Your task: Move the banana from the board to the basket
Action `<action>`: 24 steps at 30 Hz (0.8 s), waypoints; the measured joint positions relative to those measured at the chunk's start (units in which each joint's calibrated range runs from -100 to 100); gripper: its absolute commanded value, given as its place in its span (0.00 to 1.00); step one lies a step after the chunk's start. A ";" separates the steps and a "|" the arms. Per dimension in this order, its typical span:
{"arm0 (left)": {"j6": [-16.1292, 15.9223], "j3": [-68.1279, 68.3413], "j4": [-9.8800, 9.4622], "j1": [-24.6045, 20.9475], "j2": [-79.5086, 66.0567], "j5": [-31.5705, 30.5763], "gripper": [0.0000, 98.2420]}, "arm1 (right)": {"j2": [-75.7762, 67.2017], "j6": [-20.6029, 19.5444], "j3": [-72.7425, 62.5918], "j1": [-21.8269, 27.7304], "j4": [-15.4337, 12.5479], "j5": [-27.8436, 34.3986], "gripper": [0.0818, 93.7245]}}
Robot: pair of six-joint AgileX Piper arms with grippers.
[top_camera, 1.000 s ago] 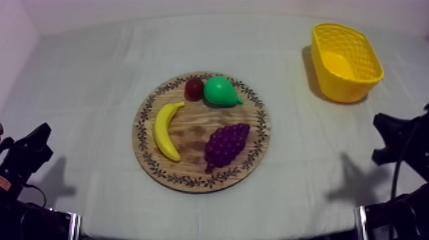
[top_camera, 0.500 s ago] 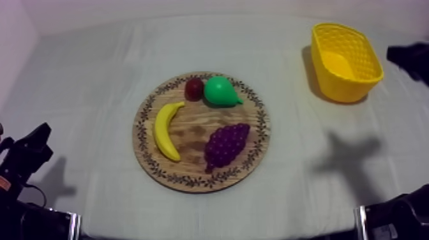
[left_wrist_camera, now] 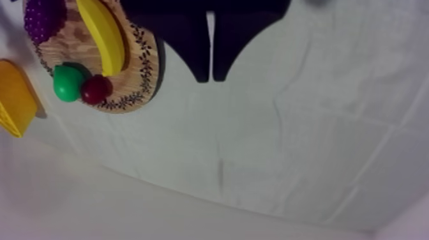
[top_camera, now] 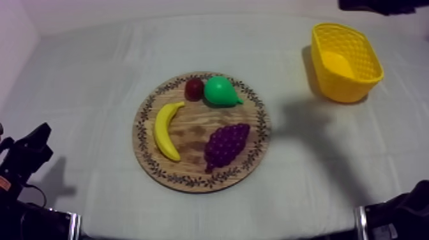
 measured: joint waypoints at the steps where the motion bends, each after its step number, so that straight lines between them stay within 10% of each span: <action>1: 0.00 0.00 0.00 0.00 0.00 0.00 0.00 | 1.84 -0.51 -1.07 -0.99 -0.06 0.24 0.00; 24: 0.00 0.00 0.00 0.00 0.00 0.00 0.00 | 29.20 -11.30 -13.85 -19.04 -0.61 -6.37 0.02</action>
